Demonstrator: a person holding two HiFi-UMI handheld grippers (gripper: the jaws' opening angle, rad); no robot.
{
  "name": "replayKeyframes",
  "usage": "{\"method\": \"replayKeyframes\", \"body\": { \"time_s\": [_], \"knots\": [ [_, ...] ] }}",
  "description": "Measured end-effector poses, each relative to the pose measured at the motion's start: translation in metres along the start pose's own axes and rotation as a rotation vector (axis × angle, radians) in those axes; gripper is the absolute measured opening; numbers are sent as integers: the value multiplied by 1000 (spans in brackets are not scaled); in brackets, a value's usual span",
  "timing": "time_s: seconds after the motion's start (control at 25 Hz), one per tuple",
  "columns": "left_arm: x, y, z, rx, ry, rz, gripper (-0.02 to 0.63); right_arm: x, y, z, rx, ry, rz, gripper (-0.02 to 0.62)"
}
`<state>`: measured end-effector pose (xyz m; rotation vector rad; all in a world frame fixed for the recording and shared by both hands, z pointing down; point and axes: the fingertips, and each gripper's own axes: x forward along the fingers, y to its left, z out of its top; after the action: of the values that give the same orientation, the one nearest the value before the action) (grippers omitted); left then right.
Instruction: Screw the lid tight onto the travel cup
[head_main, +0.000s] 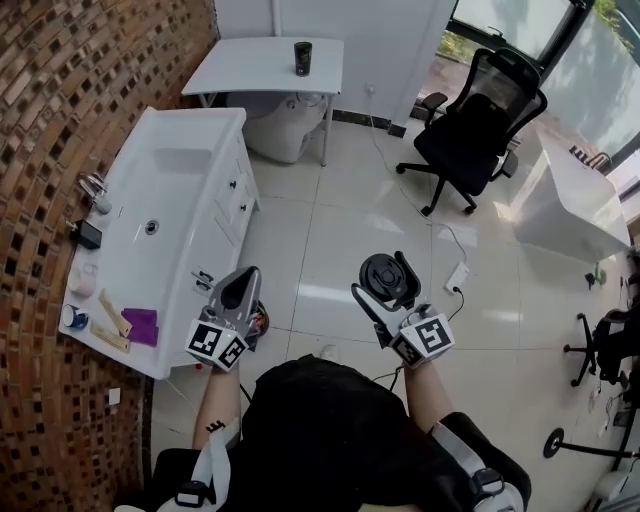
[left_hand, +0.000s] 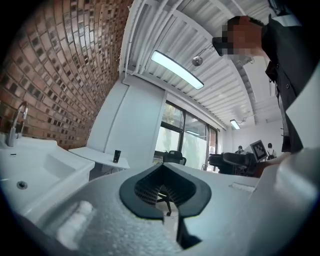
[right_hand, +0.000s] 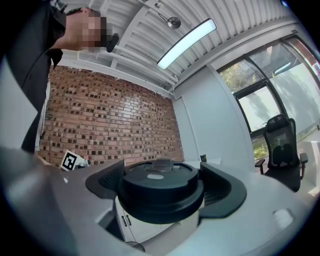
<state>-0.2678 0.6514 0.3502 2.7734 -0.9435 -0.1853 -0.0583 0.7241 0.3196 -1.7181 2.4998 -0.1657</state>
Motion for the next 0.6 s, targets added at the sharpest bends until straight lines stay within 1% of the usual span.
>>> {"method": "replayKeyframes", "body": {
  "time_s": [0.08,0.16,0.32,0.44,0.6],
  "knots": [
    [18,-11,-7,-13,8,5,2,-3,-21,3,-17,9,16,472],
    [37,-18,-12,-10,27,4,2,-6,-45,6,-15,8,9,472],
    [71,-23,-15,4,58,-15,2,-10,-97,-6,43,-2,-57,472],
    [84,-17,-21,8,73,-17,2,-7,-112,-14,63,3,-84,472],
    [112,-4,-28,4,71,-27,2,12,-122,-11,53,8,-75,472]
  ]
}}
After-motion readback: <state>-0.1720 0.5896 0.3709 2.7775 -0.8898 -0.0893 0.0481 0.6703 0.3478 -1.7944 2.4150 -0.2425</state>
